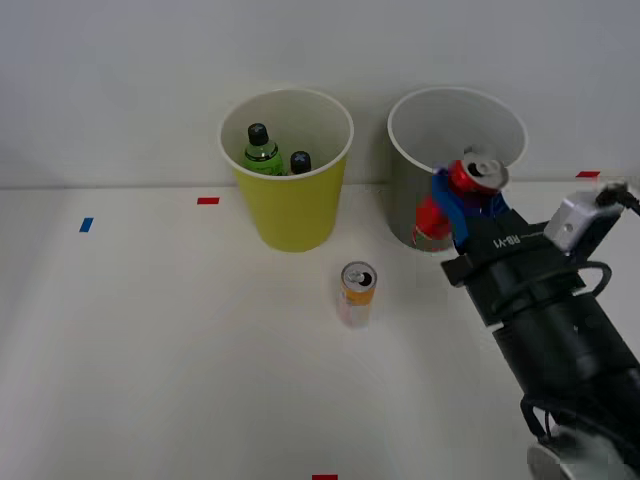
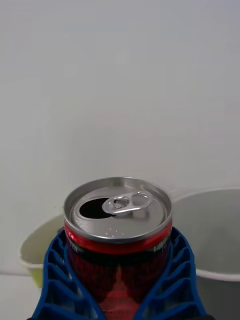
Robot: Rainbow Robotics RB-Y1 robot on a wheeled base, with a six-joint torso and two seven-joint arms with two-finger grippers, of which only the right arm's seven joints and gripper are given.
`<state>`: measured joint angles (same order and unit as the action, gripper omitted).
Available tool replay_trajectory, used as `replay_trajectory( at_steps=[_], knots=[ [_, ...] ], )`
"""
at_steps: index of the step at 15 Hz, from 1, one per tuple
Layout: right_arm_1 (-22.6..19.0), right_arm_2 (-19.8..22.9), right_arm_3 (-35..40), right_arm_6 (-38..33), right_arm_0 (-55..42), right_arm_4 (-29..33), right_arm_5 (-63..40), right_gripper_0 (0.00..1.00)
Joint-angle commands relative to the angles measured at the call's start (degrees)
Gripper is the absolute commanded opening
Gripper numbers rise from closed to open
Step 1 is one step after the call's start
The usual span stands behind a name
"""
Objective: Put cans in the gray bin, plastic bottles in the light green bin
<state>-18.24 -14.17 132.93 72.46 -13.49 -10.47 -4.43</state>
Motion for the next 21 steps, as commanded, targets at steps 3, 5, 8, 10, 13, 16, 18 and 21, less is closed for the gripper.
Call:
replay_trajectory(
  at_steps=[3,5,8,10,13,16,18,21],
  knots=[
    [2.6,5.0,0.1,-4.7,12.0,-0.4,-14.6,0.00],
    [3.6,6.3,-1.0,-4.5,16.0,0.5,-19.6,0.00],
    [4.4,7.8,-9.9,-4.1,23.8,0.9,-19.7,0.00],
    [5.7,8.2,-14.8,-4.2,27.5,4.9,-19.7,0.00],
    [7.1,9.6,-21.2,-3.8,32.5,6.9,-19.7,0.00],
    [7.6,10.3,-26.9,-3.8,36.7,9.2,-19.6,0.00],
    [7.3,10.5,-29.7,-3.8,38.2,11.3,-19.6,0.00],
    [6.8,10.5,-30.0,-3.3,38.2,12.6,-19.7,0.00]
  ],
)
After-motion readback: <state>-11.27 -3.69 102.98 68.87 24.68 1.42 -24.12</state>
